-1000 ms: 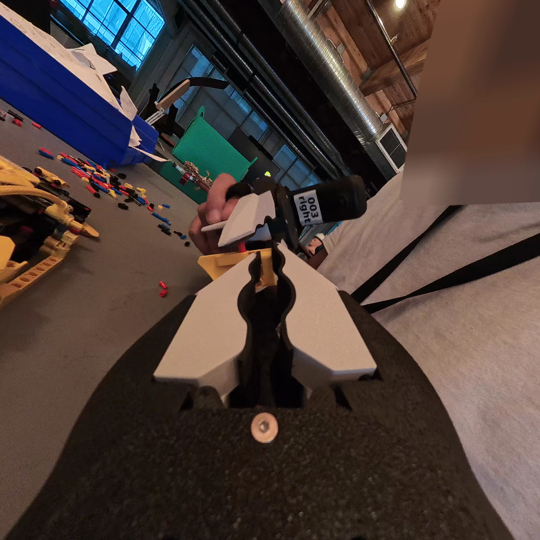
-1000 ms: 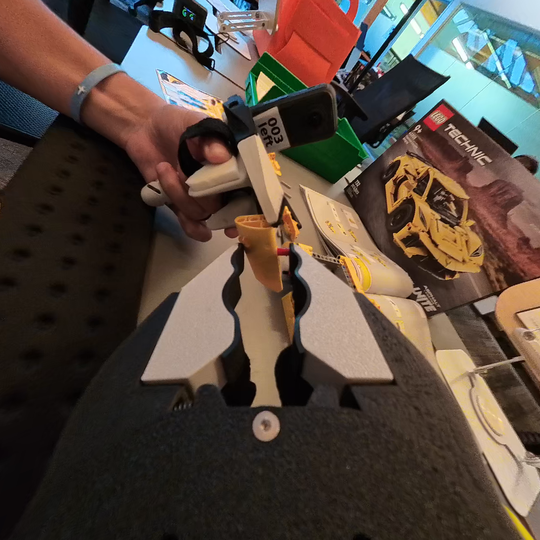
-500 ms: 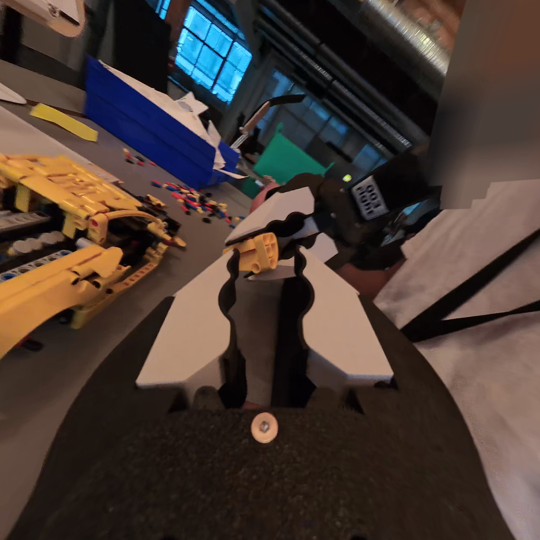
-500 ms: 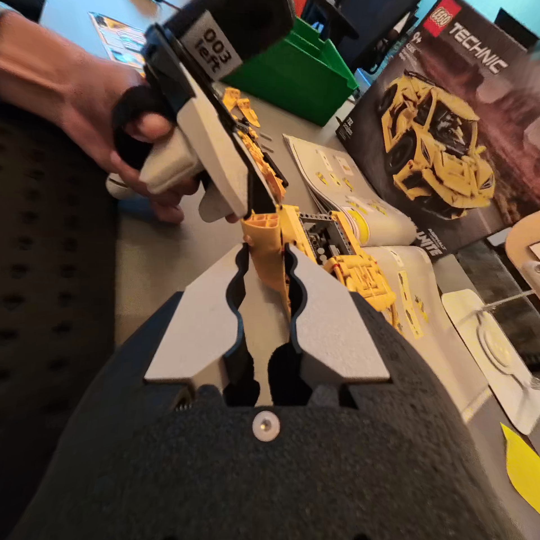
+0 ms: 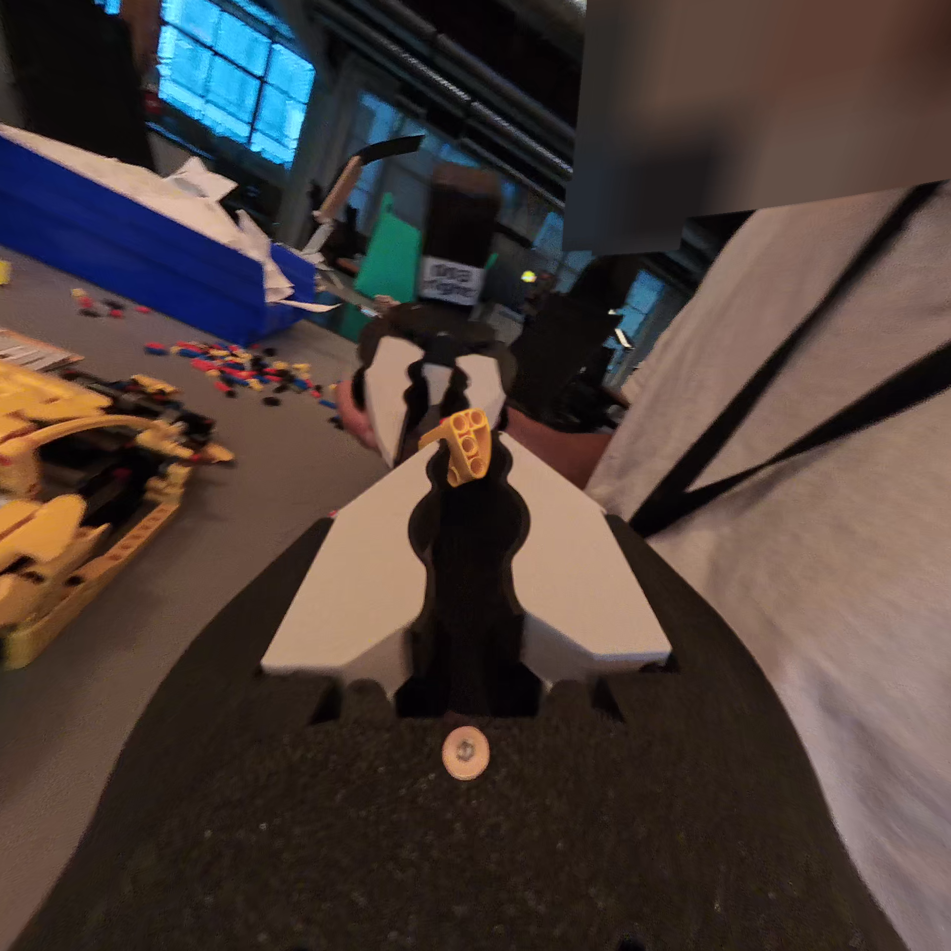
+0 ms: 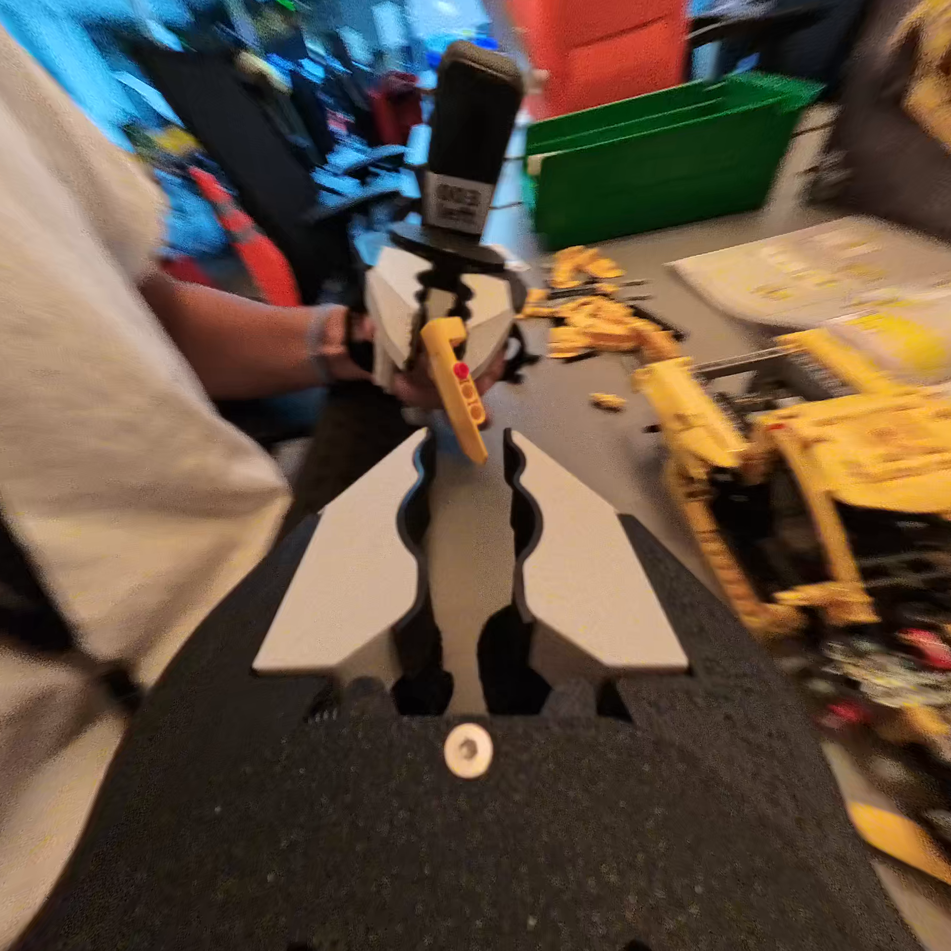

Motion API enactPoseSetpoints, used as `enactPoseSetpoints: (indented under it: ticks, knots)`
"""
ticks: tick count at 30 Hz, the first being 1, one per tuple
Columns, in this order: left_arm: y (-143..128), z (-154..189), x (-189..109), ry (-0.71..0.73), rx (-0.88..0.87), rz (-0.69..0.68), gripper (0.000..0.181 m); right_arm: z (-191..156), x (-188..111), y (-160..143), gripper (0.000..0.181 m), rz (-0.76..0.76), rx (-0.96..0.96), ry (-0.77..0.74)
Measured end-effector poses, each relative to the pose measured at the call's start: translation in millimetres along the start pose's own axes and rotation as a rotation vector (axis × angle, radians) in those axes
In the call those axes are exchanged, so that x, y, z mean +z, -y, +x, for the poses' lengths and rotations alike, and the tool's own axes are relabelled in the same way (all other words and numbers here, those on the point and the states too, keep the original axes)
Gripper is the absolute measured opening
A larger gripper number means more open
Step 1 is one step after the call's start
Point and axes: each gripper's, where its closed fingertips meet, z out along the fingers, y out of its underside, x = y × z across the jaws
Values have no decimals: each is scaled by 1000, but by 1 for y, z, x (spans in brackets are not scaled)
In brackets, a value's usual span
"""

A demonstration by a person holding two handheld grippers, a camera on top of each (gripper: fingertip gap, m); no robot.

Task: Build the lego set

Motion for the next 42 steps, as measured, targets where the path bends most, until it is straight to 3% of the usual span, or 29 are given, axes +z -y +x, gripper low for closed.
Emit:
enactPoseSetpoints:
  ticks: [2, 3, 6, 9, 13, 16, 21, 29, 33, 36, 39, 42]
  knots:
    - [0, 15, 1, -74, 14, -1, 15, -20, -2, -4, 21, -19, 111, 188]
    - [-1, 20, 2, -94, 22, -5, 15, -27, -3, -7, 5, -39, 119, 243]
    - [10, 18, 2, -74, 30, 71, 17, -24, -4, 4, 0, 36, 135, 226]
    - [31, 17, -2, -55, 32, 206, 34, -19, -4, 27, 0, 211, 256, 232]
    - [38, 11, 0, 13, 65, 275, 34, -14, 6, 42, 0, 380, 404, 210]
    - [44, 5, -1, 53, 48, 332, 19, -14, 11, 49, 0, 456, 414, 183]
    - [48, 3, -2, 58, 18, 376, 8, -16, 16, 51, 0, 469, 392, 153]
    - [46, -5, -2, 96, 17, 345, 7, -9, 16, 46, 0, 463, 383, 85]
    - [48, -12, -16, 157, 76, 306, 7, 16, -20, 27, 20, 285, 297, -48]
    - [33, -29, -17, 285, 147, 180, 7, 51, -68, -33, 26, -142, 197, -301]
    - [24, -40, -14, 329, 132, 130, 7, 41, -86, -81, 26, -405, 147, -294]
    - [18, -41, -10, 340, 162, 86, 7, 40, -89, -103, 21, -464, 90, -327]
